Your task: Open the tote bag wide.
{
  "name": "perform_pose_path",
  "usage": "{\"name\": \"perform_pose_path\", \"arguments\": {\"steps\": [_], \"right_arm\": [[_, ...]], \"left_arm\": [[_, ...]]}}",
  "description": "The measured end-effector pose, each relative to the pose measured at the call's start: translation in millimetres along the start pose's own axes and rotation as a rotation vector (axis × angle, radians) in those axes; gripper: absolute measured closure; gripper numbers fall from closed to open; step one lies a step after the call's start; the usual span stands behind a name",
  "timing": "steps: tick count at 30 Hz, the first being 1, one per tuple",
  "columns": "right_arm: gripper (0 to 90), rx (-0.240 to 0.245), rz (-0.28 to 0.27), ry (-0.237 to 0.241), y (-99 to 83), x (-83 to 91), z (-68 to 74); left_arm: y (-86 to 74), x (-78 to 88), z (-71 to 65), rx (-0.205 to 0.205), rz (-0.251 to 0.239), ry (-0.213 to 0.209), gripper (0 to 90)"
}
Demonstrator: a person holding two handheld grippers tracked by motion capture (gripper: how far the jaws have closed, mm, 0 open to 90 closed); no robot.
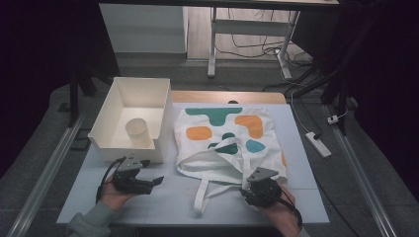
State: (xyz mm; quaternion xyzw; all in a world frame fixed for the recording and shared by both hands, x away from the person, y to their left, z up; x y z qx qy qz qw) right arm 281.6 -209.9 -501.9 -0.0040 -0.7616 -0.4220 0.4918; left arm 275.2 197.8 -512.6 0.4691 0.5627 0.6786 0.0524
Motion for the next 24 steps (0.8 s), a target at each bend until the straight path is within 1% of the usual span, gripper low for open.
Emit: {"name": "perform_pose_path", "arguments": {"steps": [1,3,4,5,6,7,9,10,12,17,18,20,22,23,24], "right_arm": [[51.0,0.0,0.0,0.0,0.0,0.0,0.0],[50.9,0.017,0.009,-0.018,0.6,-1.4,2.3],[49.9,0.031,0.017,-0.025,1.0,-2.3,4.3],[47.7,0.034,0.029,-0.034,1.3,-3.2,7.3],[44.4,0.047,0.048,-0.028,1.9,-5.0,11.3],[44.4,0.047,0.048,-0.028,1.9,-5.0,11.3],[44.0,0.054,0.066,-0.017,0.5,-6.5,14.2],[44.0,0.049,0.072,-0.003,-0.9,-6.5,15.2],[44.2,0.041,0.074,0.003,-1.4,-6.0,15.7],[45.7,0.048,0.087,0.001,-2.1,-8.5,17.6],[46.3,0.058,0.091,0.001,-2.4,-9.9,18.4],[52.6,0.066,0.101,0.013,-3.5,-12.7,20.5],[64.4,0.055,0.097,0.048,-3.7,-12.1,20.6],[70.5,0.056,0.093,0.055,-3.8,-11.7,20.7],[84.1,0.065,0.092,0.063,-3.3,-9.6,21.0]], "left_arm": [[0.0,0.0,0.0,0.0,0.0,0.0,19.5],[0.0,0.0,0.1,0.001,0.001,0.001,19.5],[0.0,0.0,0.1,0.001,0.0,0.001,19.5],[0.0,0.0,0.2,0.001,0.0,0.001,19.5],[0.0,0.0,0.2,0.001,0.001,0.001,19.5],[-0.1,0.2,0.2,0.001,0.0,0.001,19.5],[-0.1,0.8,0.3,0.002,-0.002,0.003,19.5],[-0.2,1.1,0.5,0.003,-0.003,0.003,19.5],[-0.2,1.3,0.9,0.004,-0.004,0.003,19.5],[-0.3,0.5,0.8,0.002,-0.001,0.001,19.5],[-0.2,0.5,0.7,0.002,-0.001,0.001,19.5],[-0.2,0.6,0.7,0.003,-0.002,0.002,19.5],[-0.2,0.8,0.6,0.002,-0.002,0.003,19.5],[-0.2,0.9,0.6,0.002,-0.002,0.003,19.5],[-0.2,0.9,0.6,0.002,-0.002,0.003,19.5]]}}
Point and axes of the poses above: each handheld gripper's, and its own axes: x roughly backward along the jaws, y roughly out of its top, z roughly to its left, the point moved 1 cm from there along -x, roughly forward along the jaws, and after that the axes turned 3 degrees about -z, right-handed, at the moved point
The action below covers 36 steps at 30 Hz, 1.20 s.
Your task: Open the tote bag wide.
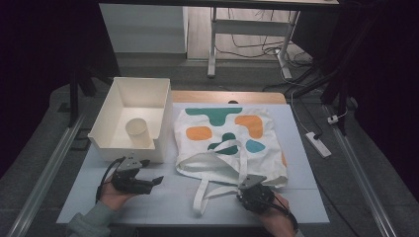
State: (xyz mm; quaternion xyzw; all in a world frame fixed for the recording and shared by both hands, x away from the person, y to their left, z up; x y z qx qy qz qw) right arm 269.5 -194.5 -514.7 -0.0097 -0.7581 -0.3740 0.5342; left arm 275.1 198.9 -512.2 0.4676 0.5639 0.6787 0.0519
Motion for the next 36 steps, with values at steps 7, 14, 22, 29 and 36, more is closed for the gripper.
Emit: {"name": "perform_pose_path", "arguments": {"steps": [7,14,22,29,36], "right_arm": [[89.8,-0.009,-0.022,0.022,1.4,7.9,-4.3],[90.0,-0.016,-0.151,0.007,12.5,37.5,-9.9],[90.0,-0.008,-0.29,-0.089,30.1,65.6,-38.5],[90.0,-0.083,-0.329,-0.144,38.0,62.2,-85.1],[90.0,-0.146,-0.335,-0.152,39.9,42.9,-120.1]], "left_arm": [[-0.2,0.5,0.8,0.002,-0.002,-0.001,19.5],[0.1,0.1,1.2,0.005,-0.001,0.001,19.5],[1.1,-0.9,1.0,0.005,0.001,0.001,19.5],[1.2,-1.0,0.7,0.006,-0.001,0.003,19.5],[1.2,-0.9,0.9,0.005,-0.001,0.002,19.5]]}}
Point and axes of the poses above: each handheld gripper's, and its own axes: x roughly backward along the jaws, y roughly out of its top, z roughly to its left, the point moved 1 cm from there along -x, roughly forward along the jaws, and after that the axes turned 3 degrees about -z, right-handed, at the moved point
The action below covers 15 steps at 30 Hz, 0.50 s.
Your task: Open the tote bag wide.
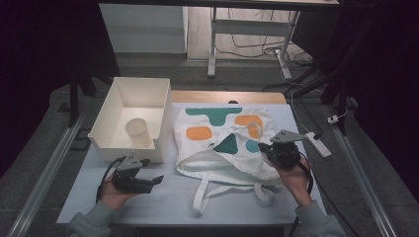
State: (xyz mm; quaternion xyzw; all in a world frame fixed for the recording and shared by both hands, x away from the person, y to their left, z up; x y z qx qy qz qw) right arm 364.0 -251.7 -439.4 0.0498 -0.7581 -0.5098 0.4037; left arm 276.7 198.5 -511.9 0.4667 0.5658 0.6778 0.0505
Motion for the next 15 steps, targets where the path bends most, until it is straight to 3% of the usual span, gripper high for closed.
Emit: {"name": "perform_pose_path", "arguments": {"steps": [11,15], "right_arm": [[90.0,-0.034,0.048,-0.084,-6.3,-32.5,-31.2],[90.0,-0.072,0.071,-0.104,-14.8,-42.0,-44.0]], "left_arm": [[-0.2,0.2,0.1,-0.002,-0.001,0.0,19.5],[-0.2,-0.1,-0.3,-0.002,-0.001,-0.001,19.5]]}}
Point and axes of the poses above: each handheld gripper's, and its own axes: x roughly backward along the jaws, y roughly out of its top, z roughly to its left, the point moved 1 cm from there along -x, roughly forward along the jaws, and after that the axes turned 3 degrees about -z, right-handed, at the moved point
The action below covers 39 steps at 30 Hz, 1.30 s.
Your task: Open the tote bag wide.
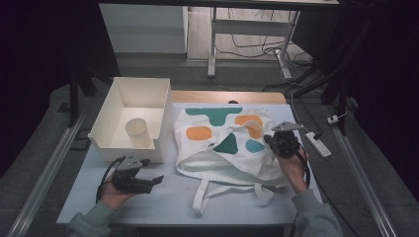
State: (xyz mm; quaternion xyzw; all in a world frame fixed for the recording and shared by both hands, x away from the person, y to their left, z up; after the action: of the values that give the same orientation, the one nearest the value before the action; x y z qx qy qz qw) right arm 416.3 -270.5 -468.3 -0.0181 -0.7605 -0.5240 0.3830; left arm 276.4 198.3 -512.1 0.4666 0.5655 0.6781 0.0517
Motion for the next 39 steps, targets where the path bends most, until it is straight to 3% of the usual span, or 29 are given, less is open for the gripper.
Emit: {"name": "perform_pose_path", "arguments": {"steps": [5,9,16,23,25,29,30,39], "right_arm": [[89.9,-0.026,0.045,-0.003,-13.7,-12.5,-9.2],[89.5,-0.051,0.033,0.017,-16.2,-12.1,-12.7],[85.4,-0.02,0.002,0.018,-11.5,-5.1,-7.6],[61.1,0.021,-0.084,-0.015,-1.1,15.2,2.2],[57.8,0.013,-0.117,0.01,1.7,24.0,6.6],[55.8,-0.006,-0.164,0.105,1.9,39.4,18.4],[54.6,0.014,-0.167,0.144,-1.1,45.0,28.2],[53.2,0.067,-0.168,0.255,-17.3,61.1,59.3]], "left_arm": [[-0.1,0.4,-0.2,0.0,-0.002,0.0,19.5],[-0.1,-0.3,-0.2,-0.002,0.002,0.0,19.5],[-0.1,0.7,-1.0,-0.004,-0.004,-0.001,19.5],[0.4,2.2,-1.4,-0.006,-0.014,-0.002,19.7],[1.1,2.7,-2.6,-0.009,-0.018,-0.002,19.7],[4.7,5.7,-8.0,-0.027,-0.041,0.001,19.8],[6.3,6.4,-9.8,-0.033,-0.048,0.001,20.0],[23.0,1.4,-26.3,-0.077,-0.065,-0.024,20.0]]}}
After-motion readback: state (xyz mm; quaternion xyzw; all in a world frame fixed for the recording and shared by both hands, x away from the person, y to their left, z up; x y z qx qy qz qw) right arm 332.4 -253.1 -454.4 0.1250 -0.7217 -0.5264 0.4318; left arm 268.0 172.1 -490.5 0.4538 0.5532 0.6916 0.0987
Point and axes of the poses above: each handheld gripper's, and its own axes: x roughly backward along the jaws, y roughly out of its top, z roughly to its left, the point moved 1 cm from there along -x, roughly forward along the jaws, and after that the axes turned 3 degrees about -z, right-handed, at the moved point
